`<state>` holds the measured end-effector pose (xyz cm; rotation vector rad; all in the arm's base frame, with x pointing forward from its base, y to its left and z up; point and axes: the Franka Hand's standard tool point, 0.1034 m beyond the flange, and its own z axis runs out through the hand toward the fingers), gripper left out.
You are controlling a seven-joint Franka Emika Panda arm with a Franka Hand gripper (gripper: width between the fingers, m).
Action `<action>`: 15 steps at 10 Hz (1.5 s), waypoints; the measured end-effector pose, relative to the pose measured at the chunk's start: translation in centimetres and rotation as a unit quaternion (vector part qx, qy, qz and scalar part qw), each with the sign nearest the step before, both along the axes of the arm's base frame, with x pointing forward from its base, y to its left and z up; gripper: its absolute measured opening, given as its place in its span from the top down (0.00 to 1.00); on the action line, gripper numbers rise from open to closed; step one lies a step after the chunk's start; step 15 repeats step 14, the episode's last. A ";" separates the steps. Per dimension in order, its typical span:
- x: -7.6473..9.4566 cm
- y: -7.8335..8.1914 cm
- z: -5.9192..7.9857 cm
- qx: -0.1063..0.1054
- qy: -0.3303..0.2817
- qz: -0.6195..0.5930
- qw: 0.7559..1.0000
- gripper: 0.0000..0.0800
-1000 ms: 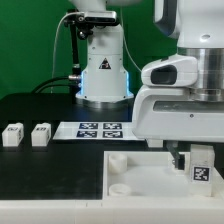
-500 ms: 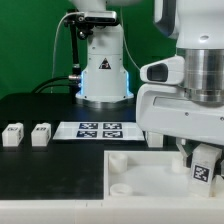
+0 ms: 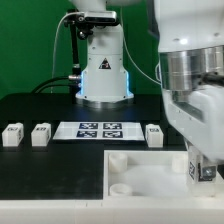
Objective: Assemble one leg
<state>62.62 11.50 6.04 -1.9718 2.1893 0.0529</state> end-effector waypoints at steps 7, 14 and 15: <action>0.0 -0.9 0.2 0.012 0.025 -0.169 0.985 0.63; -0.3 3.1 5.0 0.034 0.012 -0.136 0.990 0.19; -0.3 3.1 5.0 0.034 0.012 -0.136 0.990 0.19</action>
Offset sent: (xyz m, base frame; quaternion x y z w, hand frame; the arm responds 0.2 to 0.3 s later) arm 0.0036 -0.0066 -0.0011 0.0152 -0.0085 0.2632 0.9646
